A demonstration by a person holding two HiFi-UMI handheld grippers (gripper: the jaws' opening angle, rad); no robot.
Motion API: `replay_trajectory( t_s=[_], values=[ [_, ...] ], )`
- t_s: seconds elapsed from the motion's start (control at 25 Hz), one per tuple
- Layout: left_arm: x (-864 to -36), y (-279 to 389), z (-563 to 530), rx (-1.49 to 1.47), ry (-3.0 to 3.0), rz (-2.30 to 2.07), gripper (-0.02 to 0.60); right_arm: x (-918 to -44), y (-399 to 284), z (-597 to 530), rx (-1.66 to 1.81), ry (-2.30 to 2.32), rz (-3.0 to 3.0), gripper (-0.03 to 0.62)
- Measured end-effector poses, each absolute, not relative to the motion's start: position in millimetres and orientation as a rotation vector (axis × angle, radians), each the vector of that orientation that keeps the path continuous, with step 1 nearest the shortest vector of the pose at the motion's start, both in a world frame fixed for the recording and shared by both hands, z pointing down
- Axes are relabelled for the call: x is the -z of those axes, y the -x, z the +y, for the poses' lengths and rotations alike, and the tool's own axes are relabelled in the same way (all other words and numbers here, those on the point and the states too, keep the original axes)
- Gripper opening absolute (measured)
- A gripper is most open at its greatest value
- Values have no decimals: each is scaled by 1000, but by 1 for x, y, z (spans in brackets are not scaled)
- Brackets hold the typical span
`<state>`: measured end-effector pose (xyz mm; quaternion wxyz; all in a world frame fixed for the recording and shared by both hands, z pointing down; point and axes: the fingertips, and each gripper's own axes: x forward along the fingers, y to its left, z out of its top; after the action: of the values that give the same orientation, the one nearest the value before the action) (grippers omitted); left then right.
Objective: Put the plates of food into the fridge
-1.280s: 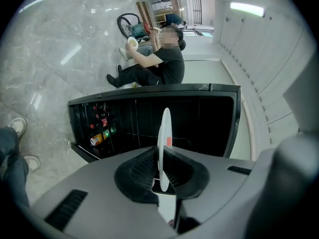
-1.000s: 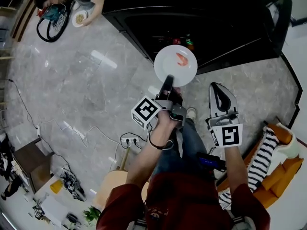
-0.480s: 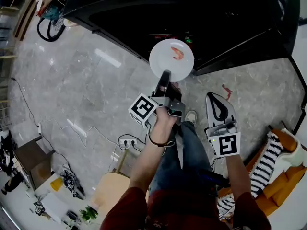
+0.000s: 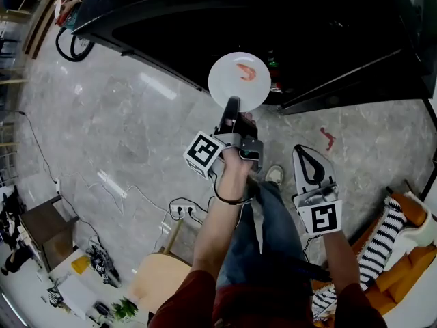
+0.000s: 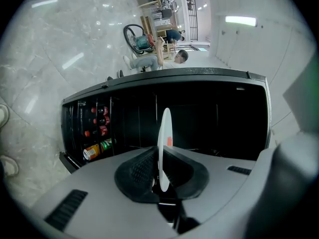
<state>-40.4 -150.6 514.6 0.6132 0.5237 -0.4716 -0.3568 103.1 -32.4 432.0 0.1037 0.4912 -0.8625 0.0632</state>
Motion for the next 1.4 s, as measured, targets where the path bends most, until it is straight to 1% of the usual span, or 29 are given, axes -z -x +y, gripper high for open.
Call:
replay_trajectory(
  t_s=[0.28,1.4],
  values=[
    [-525,36,-167,821,-1186,-1104,26,-439,-102,-40,-207,-1451,-2545,11],
    [-532,38,-181,858,-1166,-1121,26,-455,-94,-12,-231,-1400,-2516,11]
  ],
)
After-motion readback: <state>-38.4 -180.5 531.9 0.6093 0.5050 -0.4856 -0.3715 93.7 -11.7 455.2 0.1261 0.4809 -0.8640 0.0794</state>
